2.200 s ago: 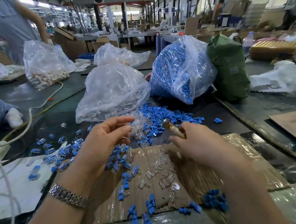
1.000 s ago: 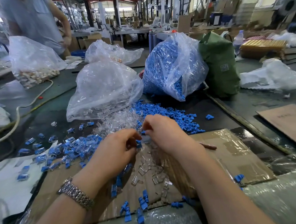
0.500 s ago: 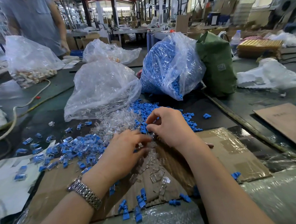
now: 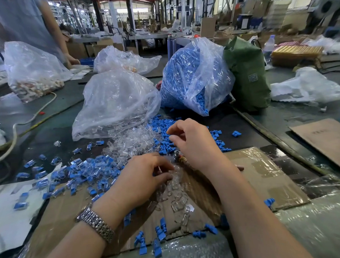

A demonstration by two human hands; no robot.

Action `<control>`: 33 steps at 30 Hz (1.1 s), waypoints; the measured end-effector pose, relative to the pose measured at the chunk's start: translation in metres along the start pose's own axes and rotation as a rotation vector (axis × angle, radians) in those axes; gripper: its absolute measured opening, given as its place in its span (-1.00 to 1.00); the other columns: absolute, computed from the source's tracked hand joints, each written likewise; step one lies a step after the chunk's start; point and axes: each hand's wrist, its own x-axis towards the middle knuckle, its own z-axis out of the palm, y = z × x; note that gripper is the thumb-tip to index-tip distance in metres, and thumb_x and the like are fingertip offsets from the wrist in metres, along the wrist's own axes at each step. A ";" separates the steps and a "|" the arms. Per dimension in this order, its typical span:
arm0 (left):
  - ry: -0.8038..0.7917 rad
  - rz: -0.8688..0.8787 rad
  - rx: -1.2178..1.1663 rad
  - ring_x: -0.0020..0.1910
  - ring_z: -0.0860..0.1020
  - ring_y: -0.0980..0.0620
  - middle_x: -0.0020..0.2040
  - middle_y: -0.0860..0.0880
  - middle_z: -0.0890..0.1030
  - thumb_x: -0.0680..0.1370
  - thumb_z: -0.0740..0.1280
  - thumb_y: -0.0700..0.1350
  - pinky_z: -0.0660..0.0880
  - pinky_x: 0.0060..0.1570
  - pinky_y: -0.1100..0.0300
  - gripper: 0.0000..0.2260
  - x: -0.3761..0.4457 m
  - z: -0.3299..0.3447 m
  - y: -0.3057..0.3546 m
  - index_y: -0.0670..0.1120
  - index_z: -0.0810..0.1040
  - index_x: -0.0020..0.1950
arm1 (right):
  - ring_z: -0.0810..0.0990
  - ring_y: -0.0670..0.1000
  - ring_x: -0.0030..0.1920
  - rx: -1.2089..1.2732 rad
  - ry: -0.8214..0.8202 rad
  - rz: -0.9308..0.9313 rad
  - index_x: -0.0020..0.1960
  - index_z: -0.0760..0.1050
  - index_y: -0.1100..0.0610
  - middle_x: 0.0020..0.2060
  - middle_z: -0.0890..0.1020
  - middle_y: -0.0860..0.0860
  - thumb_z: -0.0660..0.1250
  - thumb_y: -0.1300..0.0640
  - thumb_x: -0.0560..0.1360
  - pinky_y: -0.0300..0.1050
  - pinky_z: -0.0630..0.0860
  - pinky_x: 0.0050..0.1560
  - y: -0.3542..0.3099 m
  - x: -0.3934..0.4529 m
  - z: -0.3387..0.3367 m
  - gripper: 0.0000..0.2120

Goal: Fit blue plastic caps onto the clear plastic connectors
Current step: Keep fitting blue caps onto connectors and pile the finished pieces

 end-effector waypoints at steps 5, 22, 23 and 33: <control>0.093 -0.016 -0.156 -0.16 0.60 0.16 -0.19 0.11 0.62 0.53 0.45 -0.06 0.59 -0.05 0.18 -0.94 0.000 -0.005 0.000 0.07 0.59 -0.06 | 0.68 -0.16 -0.23 0.228 0.041 0.045 -0.11 0.58 0.01 -0.30 0.69 -0.07 0.46 0.18 0.53 -0.18 0.61 -0.13 0.000 -0.002 -0.003 -0.89; 0.092 -0.382 -1.402 -0.07 0.73 -0.08 0.06 -0.26 0.71 0.51 0.40 -0.21 0.65 -0.18 0.22 -0.77 -0.002 -0.031 -0.007 -0.25 0.63 0.14 | 0.72 -0.10 -0.13 0.467 -0.042 -0.185 -0.06 0.70 0.08 -0.20 0.74 -0.06 0.55 0.27 0.44 -0.18 0.65 0.03 -0.008 -0.008 -0.007 -0.86; 0.087 -0.384 -1.399 -0.07 0.73 -0.08 0.05 -0.25 0.71 0.50 0.41 -0.21 0.64 -0.19 0.22 -0.82 -0.002 -0.030 -0.007 -0.23 0.66 0.08 | 0.72 -0.11 -0.13 0.469 -0.050 -0.193 -0.06 0.71 0.07 -0.20 0.74 -0.07 0.54 0.28 0.44 -0.18 0.65 0.03 -0.009 -0.009 -0.006 -0.85; 0.097 -0.348 -1.436 -0.03 0.73 -0.15 0.04 -0.31 0.70 0.43 0.45 -0.27 0.65 -0.16 0.19 -0.78 -0.003 -0.028 -0.008 -0.24 0.61 0.07 | 0.72 -0.13 -0.11 0.488 -0.034 -0.228 -0.06 0.69 0.05 -0.18 0.74 -0.09 0.49 0.32 0.49 -0.25 0.62 0.01 -0.012 -0.013 -0.006 -0.82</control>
